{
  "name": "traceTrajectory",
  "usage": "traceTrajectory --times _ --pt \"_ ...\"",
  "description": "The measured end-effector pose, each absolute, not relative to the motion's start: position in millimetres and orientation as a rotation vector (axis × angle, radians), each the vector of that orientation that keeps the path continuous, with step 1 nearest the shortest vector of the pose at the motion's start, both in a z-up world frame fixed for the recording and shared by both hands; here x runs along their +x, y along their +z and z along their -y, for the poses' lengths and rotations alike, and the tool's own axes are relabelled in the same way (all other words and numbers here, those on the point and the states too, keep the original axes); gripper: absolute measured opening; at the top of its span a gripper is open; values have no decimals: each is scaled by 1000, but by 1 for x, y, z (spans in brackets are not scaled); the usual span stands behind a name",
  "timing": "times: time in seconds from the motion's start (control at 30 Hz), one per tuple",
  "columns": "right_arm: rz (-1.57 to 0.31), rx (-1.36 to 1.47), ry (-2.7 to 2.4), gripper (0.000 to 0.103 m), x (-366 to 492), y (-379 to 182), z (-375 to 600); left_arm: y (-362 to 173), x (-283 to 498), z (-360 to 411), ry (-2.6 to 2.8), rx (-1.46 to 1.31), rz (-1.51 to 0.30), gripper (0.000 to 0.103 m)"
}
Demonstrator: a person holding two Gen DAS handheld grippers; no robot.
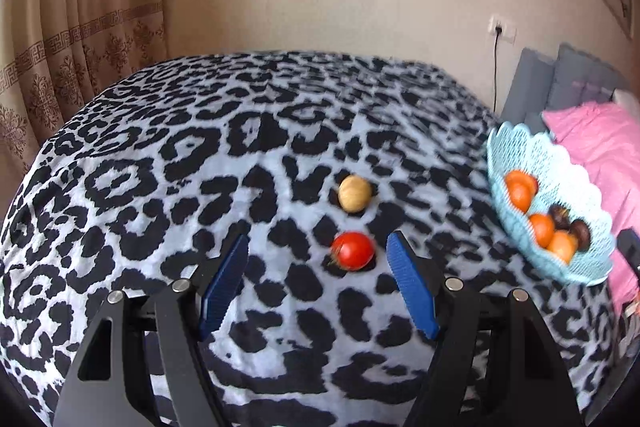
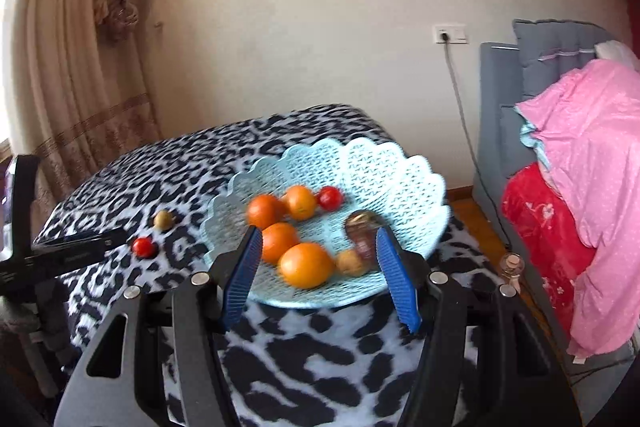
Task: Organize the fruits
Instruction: 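Move the open left tool toward the red tomato on the bed cover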
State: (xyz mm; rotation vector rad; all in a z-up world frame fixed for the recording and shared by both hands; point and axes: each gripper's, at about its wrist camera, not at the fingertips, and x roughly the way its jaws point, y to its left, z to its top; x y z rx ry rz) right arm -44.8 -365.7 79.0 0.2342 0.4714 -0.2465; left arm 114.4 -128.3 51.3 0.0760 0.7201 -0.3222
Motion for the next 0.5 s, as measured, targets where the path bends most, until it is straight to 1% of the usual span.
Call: traceTrajectory --times 0.1,0.17,0.3,0.5 --pt "-489 211 -213 61 -42 76 355 43 118 126 -312 93 -753 70" --pt "-497 204 -202 61 -40 74 352 39 122 125 -309 93 -774 66" --pt "-502 207 -200 61 -39 73 352 34 128 126 -337 71 -813 64" --pt "-505 197 -195 61 -37 71 351 37 132 137 -379 70 -818 63"
